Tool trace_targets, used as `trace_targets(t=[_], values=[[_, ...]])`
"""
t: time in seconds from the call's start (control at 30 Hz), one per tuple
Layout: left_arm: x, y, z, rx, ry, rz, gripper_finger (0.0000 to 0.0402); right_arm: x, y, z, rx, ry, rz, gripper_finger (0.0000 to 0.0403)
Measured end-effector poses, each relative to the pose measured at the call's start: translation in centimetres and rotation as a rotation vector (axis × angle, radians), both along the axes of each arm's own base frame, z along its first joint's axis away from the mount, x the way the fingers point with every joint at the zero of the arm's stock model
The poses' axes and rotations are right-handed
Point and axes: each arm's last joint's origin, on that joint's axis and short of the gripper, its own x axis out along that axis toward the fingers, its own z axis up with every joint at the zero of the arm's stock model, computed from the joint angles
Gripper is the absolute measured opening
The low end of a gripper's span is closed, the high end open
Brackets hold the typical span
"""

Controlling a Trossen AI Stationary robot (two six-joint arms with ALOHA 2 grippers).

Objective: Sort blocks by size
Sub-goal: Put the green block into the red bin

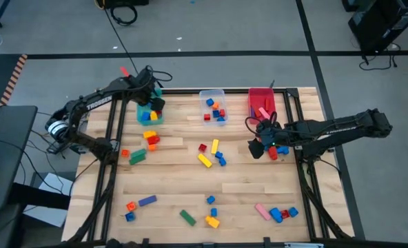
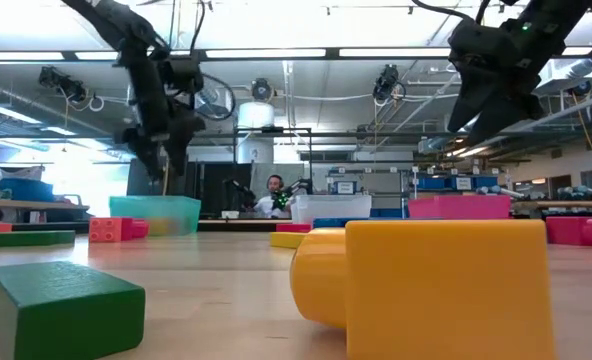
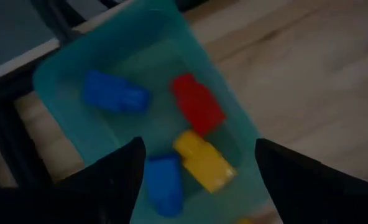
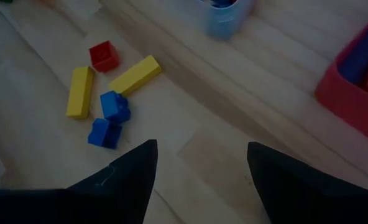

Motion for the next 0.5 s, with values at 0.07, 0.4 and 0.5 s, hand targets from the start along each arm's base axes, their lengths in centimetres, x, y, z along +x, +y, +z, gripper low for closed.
trace_targets(t=[0.07,0.4,0.5], values=[[0.5,-1.0,0.6,-0.001,-0.028,0.008,0.0311,0.0,0.0,0.0,-0.003,0.002,0.007,0.0264],[-0.7,-7.0,1.3,-0.171,0.229,-0.151,0.0311,0.0,0.1,0.0,-0.012,0.019,0.063,0.0264],[-1.1,-8.6,0.8,-0.239,0.323,-0.149,0.0311,0.0,0.1,0.0,-0.023,0.026,0.086,0.0264]])
